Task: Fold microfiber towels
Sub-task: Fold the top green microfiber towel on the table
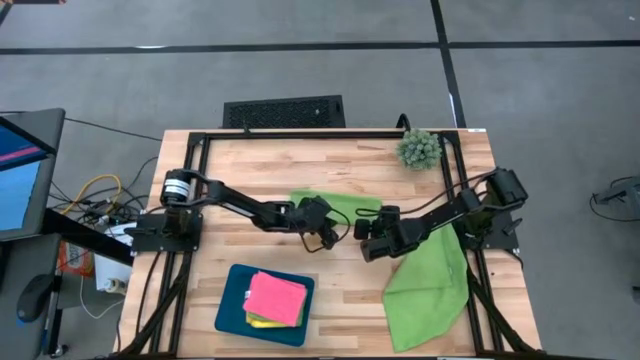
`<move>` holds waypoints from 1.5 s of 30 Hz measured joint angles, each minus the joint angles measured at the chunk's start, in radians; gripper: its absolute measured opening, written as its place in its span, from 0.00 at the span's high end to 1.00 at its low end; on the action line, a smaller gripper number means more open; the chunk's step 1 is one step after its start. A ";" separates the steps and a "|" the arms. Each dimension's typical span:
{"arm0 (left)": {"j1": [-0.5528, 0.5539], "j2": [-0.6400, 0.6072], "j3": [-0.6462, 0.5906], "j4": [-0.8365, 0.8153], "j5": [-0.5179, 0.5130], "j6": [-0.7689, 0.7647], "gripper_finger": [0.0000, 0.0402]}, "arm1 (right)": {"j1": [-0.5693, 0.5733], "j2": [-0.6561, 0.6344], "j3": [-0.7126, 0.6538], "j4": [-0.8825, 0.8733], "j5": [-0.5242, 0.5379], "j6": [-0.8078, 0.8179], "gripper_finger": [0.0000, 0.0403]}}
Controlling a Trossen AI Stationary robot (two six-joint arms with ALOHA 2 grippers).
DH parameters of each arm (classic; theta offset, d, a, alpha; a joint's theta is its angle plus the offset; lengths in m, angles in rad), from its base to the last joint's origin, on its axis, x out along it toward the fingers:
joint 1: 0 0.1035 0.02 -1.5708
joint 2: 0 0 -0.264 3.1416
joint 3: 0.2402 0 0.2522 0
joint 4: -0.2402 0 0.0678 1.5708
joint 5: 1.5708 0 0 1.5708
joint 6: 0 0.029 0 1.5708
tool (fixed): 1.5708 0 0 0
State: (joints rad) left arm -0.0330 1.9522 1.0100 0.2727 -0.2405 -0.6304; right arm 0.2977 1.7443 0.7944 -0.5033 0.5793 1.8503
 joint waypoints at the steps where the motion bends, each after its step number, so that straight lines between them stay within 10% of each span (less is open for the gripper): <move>1: 0.000 -0.013 0.000 -0.001 0.009 0.005 1.00 | 0.000 -0.006 0.000 -0.004 -0.006 -0.003 0.97; 14: 0.024 -0.222 0.001 -0.359 -0.112 0.100 1.00 | 0.001 -0.069 0.014 -0.052 0.002 -0.050 0.96; 27: 0.099 -0.357 -0.069 -0.417 -0.008 0.070 1.00 | -0.048 -0.070 0.225 -0.109 0.022 -0.398 0.96; 45: 0.104 -0.797 -0.119 -0.848 -0.151 0.048 1.00 | -0.224 0.048 0.350 0.337 -0.115 -0.943 0.95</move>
State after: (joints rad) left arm 0.0711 1.1554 0.8910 -0.5757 -0.3911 -0.5827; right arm 0.0733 1.7927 1.1439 -0.1666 0.4641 0.9076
